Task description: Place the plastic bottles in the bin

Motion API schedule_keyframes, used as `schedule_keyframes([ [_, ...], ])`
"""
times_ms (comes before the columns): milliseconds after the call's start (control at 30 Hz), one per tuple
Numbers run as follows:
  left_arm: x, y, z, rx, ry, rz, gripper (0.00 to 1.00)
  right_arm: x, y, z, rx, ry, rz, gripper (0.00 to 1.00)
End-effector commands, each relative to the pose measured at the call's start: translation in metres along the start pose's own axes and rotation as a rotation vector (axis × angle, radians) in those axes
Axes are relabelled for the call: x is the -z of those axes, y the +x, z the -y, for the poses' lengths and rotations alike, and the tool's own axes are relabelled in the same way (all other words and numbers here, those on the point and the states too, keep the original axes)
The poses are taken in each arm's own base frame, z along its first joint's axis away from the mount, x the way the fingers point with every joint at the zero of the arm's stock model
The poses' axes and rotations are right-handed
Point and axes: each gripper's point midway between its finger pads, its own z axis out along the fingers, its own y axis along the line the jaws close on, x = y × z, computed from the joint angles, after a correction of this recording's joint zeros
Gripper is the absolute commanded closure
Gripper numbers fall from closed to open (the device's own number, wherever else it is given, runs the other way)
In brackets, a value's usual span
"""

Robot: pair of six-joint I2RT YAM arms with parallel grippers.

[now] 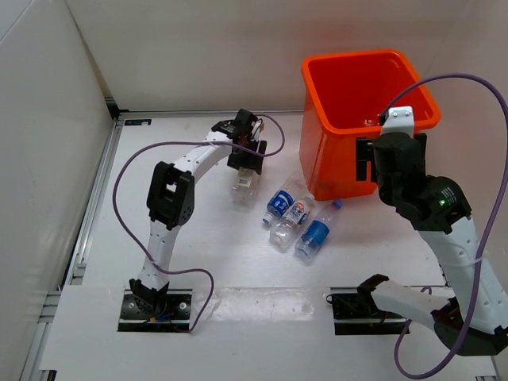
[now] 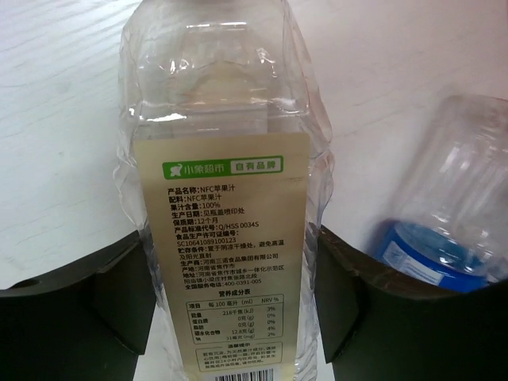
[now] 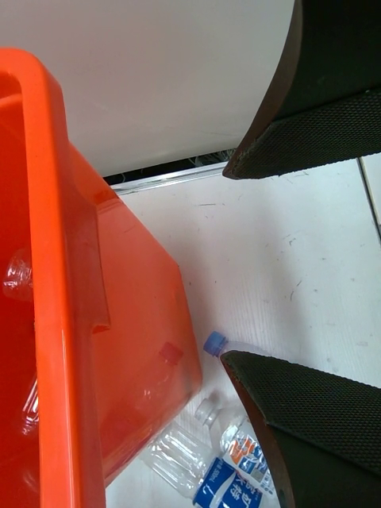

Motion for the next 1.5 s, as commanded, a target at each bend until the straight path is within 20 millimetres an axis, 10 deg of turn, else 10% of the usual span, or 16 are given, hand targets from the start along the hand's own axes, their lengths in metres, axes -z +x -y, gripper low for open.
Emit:
schedule_keyframes([
  [0, 0.032, -0.030, -0.022, 0.023, -0.105, 0.097, 0.38, -0.003, -0.011, -0.004, -0.020, 0.006, 0.040, 0.10],
  [233, 0.162, -0.155, -0.052, 0.089, -0.137, 0.557, 0.53, -0.007, -0.016, -0.011, -0.035, 0.008, 0.046, 0.10],
  [433, 0.297, -0.235, -0.020, -0.035, -0.022, 1.043, 0.60, -0.012, -0.010, -0.006, -0.055, 0.064, 0.041, 0.10],
  [867, 0.471, -0.275, 0.084, -0.038, 0.364, 1.553, 0.62, -0.013, -0.002, -0.003, -0.074, 0.097, 0.026, 0.10],
  [1200, 0.445, -0.253, 0.193, -0.031, 0.705, 1.455, 0.66, -0.012, 0.002, 0.001, -0.100, 0.123, 0.017, 0.10],
  [1467, 0.392, -0.246, 0.238, 0.032, 0.818, 1.326, 0.66, -0.012, 0.010, -0.002, -0.122, 0.108, -0.004, 0.10],
])
